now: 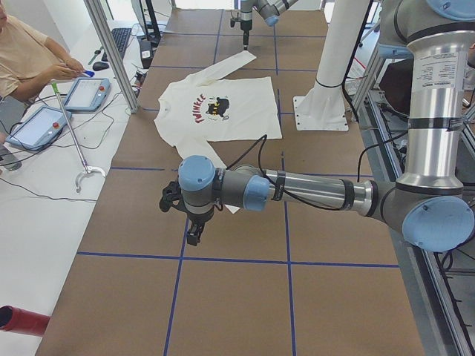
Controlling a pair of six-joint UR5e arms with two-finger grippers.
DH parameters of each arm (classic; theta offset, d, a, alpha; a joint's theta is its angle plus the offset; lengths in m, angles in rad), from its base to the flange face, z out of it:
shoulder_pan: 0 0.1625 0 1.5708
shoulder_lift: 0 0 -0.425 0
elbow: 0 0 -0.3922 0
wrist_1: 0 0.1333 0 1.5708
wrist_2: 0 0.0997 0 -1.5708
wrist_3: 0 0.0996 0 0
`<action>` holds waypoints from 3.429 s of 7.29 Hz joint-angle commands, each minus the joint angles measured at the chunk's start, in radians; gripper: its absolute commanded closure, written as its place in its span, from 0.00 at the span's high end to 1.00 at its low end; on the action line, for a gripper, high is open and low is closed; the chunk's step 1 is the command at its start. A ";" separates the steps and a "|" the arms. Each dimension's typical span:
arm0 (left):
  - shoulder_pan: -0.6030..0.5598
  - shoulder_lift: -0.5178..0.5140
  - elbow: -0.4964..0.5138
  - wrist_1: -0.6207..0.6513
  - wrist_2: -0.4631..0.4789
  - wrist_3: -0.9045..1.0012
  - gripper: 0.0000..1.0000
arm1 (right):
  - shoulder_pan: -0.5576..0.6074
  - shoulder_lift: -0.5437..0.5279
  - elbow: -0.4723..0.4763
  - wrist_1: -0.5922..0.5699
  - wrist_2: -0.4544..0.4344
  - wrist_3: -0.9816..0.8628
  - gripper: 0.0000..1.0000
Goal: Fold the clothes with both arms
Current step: 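Move the right gripper toward the sleeve cuff nearest it, then grasp the cuff of the sleeve nearest the right gripper, then fold the held sleeve across the shirt front with the right gripper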
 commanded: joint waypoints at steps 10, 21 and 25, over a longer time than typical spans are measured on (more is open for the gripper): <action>0.000 0.005 0.002 -0.011 0.004 0.006 1.00 | -0.008 0.027 0.024 0.003 0.004 0.038 0.00; 0.000 0.003 -0.005 -0.046 -0.003 -0.002 1.00 | -0.279 1.252 -0.514 -0.215 -0.272 0.621 0.00; 0.000 0.002 -0.011 -0.048 -0.005 -0.003 1.00 | -0.453 1.438 -0.739 -0.185 -0.526 0.622 0.99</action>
